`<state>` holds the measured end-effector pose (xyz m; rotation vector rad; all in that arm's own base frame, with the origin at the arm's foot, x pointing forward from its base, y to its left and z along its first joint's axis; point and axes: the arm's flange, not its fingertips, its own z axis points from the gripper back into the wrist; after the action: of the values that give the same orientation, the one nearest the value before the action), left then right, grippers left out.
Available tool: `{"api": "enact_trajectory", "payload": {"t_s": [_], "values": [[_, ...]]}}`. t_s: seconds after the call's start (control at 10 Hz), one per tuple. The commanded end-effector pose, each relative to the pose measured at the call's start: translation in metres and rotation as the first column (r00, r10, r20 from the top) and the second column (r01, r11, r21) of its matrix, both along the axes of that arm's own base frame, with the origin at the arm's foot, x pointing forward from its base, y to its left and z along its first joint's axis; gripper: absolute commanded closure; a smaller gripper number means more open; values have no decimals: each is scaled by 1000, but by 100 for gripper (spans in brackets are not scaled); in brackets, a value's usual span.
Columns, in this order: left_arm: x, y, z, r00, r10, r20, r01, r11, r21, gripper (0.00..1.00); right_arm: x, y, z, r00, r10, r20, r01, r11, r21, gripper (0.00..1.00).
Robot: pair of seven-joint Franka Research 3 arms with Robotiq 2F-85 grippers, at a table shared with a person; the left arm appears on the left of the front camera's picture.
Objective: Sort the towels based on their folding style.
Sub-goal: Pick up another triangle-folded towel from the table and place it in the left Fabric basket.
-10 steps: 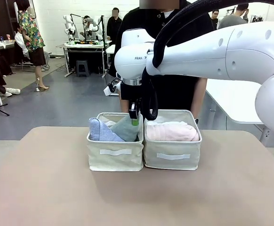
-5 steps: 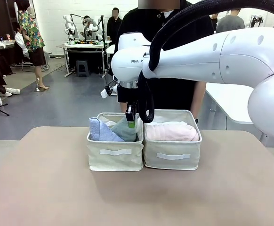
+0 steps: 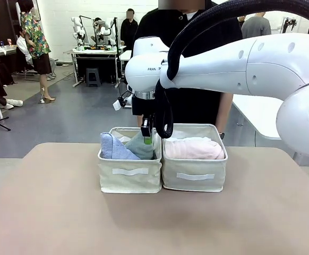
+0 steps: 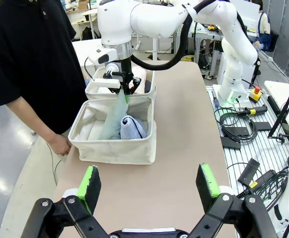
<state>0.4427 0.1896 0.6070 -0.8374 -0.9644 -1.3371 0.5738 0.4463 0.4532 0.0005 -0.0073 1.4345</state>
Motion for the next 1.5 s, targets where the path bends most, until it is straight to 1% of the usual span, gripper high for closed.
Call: {"api": "enact_trajectory", "payload": {"t_s": [0.0,0.1,0.2,1.0,1.1,1.2,1.4], "values": [[-2,0,0,1000,-9,22,9,1000,-10,0,8,10,2,999,19,-26,-18,1000,24,26],[-2,0,0,1000,-9,22,9,1000,-10,0,8,10,2,1000,13,-28,-13,1000,24,7],[-2,0,0,1000,-9,22,9,1000,-10,0,8,10,2,999,14,-29,-13,1000,24,0],[-2,0,0,1000,-9,22,9,1000,-10,0,9,10,1,1000,7,-30,-6,1000,19,0],[-2,0,0,1000,-9,22,9,1000,-10,0,7,10,4,1000,-3,-12,3,1000,14,0],[-2,0,0,1000,-9,22,9,1000,-10,0,3,7,15,1000,-20,19,19,1000,24,0],[-2,0,0,1000,-9,22,9,1000,-10,0,-11,-3,50,991,-77,106,74,997,36,0]]}}
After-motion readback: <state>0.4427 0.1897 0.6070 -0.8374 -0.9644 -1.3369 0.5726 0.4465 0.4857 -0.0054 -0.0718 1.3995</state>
